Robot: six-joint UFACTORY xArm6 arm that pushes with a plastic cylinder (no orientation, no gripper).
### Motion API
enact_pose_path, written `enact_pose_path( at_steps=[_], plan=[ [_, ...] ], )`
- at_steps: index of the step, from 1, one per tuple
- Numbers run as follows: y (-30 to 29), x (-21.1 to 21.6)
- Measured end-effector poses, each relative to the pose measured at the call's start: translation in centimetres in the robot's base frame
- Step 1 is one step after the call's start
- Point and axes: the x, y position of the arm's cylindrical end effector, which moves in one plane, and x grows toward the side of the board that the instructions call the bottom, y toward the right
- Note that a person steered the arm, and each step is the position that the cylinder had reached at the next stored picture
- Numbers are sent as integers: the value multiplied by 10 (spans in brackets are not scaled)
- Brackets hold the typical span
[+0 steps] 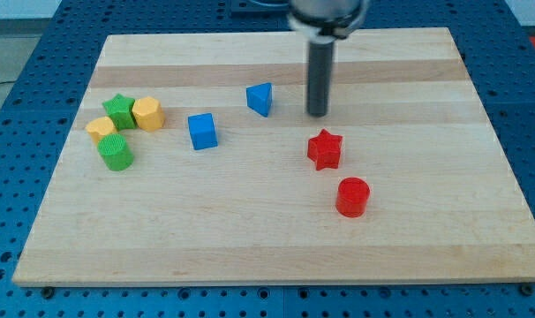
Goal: Slide the blue triangle to the center of the board
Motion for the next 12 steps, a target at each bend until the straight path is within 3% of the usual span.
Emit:
enact_pose_path(
  at_steps=[1, 2, 3, 4, 6, 8, 10, 12],
  plan=[
    [22, -52],
    [-37, -87],
    [-95, -96],
    [-136, -95],
    [-91, -67],
    [-153, -49],
    [-81, -13],
    [-71, -20]
  ],
)
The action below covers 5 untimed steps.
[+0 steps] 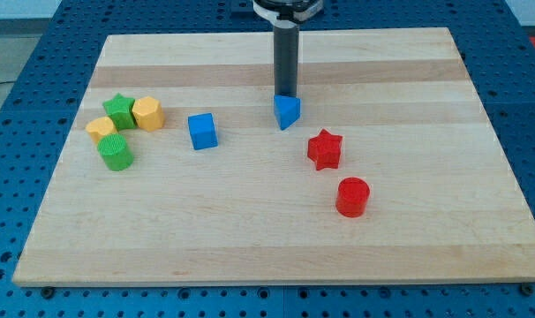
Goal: Slide the blue triangle to the center of the board
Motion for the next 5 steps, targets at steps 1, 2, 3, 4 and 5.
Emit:
enact_pose_path(
  at_steps=[1, 2, 3, 4, 5],
  plan=[
    [1, -14],
    [7, -15],
    [3, -15],
    [-21, -14],
    [-68, -27]
  ],
)
